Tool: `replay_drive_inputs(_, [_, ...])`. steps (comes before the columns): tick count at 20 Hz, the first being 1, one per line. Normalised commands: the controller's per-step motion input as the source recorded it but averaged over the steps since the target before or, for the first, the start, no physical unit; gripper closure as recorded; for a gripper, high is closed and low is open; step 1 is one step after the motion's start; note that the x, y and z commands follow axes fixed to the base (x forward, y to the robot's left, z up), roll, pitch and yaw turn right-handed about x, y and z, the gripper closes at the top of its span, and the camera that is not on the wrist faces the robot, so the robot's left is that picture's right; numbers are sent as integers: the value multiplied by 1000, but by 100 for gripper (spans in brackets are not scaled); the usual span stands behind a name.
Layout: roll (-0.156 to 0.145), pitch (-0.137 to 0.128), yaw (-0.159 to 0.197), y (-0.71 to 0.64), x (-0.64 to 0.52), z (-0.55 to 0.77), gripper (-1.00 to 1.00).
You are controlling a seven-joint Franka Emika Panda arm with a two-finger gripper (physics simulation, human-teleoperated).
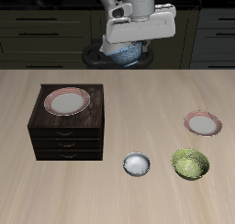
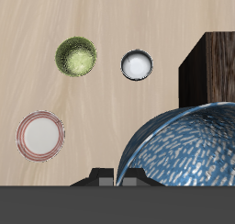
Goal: Place the blue bowl onto the plate that is on top of the cabinet
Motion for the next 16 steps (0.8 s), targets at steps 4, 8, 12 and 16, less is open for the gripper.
replay_drive_inputs(4, [-24,-3,-8,-192,67,88,100])
replay_drive_inputs(8, [-18,-22,-9,-257,-19,216,100])
replay_drive_inputs(12, [-9,-4,-3,-372,-45,213,100])
replay_drive_inputs(16, [2,2,30,-282,33,147,100])
